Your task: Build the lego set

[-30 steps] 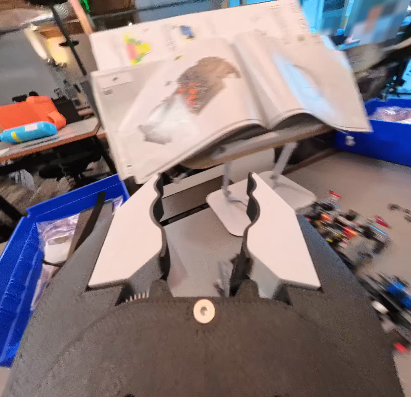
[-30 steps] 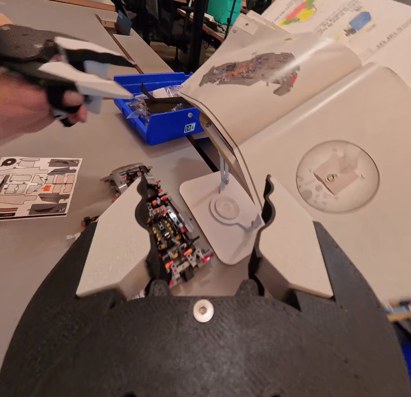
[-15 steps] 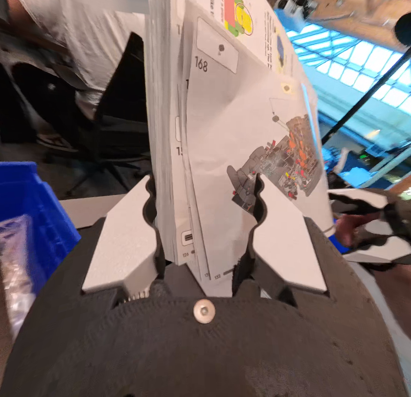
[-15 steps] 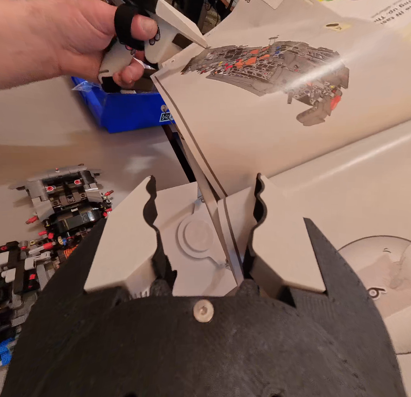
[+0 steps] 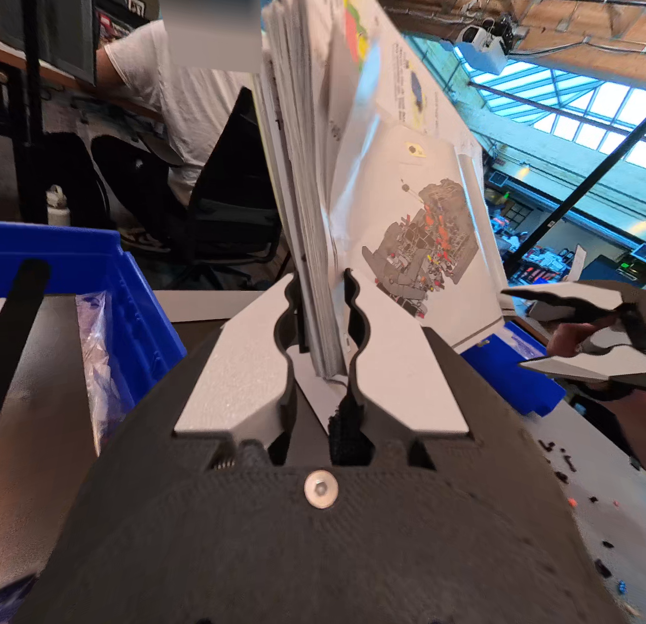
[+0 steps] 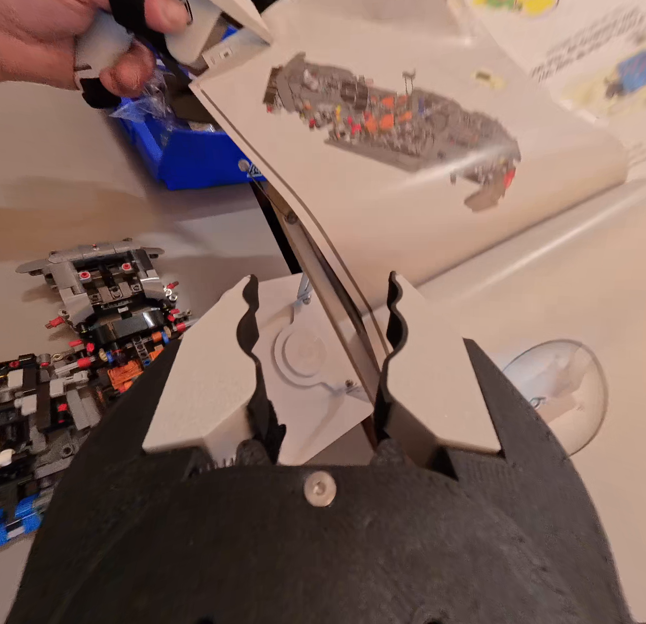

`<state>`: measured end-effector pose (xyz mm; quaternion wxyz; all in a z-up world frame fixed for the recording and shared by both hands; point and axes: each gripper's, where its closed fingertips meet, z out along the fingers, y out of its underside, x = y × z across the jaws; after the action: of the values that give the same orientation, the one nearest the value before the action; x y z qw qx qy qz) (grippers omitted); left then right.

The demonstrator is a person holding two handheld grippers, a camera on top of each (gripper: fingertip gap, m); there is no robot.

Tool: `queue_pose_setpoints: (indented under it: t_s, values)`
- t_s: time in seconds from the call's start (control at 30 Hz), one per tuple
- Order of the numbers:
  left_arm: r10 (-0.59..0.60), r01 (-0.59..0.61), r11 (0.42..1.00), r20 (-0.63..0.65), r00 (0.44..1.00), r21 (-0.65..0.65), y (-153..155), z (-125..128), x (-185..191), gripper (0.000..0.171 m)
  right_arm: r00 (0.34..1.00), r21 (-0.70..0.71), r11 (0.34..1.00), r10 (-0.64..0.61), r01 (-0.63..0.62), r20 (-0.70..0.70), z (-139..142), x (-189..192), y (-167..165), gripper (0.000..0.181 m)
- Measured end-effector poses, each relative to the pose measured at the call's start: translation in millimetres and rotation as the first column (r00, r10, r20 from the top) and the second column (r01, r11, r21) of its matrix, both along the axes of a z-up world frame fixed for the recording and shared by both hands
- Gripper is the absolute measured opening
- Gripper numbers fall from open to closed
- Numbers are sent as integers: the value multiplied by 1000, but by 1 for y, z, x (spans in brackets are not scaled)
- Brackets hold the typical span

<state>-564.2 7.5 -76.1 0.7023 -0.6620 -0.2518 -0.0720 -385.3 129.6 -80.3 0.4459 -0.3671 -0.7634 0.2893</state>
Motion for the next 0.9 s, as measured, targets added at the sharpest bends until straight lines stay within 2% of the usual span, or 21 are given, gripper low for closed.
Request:
queue_pose_setpoints:
  t_s: [0.13, 0.27, 0.3, 0.4, 0.47, 0.57, 0.63, 0.7, 0.8, 0.9]
  values:
    - [-19, 19, 1000, -27, 999, 19, -8, 9, 19, 21, 994, 162, 984, 84, -72, -67, 14, -10, -36, 69]
    - [-7, 10, 998, -38, 999, 59, -14, 15, 18, 18, 990, 321, 942, 127, -100, -62, 9, -38, -72, 71]
    - [-12, 16, 997, -44, 999, 81, -15, 18, 18, 12, 989, 351, 931, 133, -101, -69, 8, -46, -79, 67]
    - [-122, 127, 974, -41, 992, 187, -13, 31, 34, 2, 989, 420, 904, 124, -81, -77, 7, -68, -93, 65]
    - [-152, 160, 965, -55, 987, 207, -10, 35, 41, 2, 992, 453, 889, 112, -71, -65, 3, -81, -98, 64]
    - [-172, 181, 953, -55, 983, 242, -7, 43, 48, 2, 992, 445, 893, 109, -67, -70, 1, -93, -101, 60]
    - [-208, 224, 938, -90, 974, 262, -3, 51, 63, 3, 989, 412, 907, 130, -88, -75, 1, -96, -103, 40]
    - [-220, 243, 935, -115, 969, 258, 3, 55, 72, 3, 987, 390, 915, 142, -101, -80, 1, -95, -103, 31]
    - [-272, 312, 924, -192, 943, 222, 14, 65, 95, 5, 981, 375, 918, 174, -129, -90, 3, -86, -103, 1]
    - [-268, 311, 926, -207, 941, 215, 22, 64, 100, 9, 975, 269, 948, 203, -172, -91, 6, -76, -101, 0]
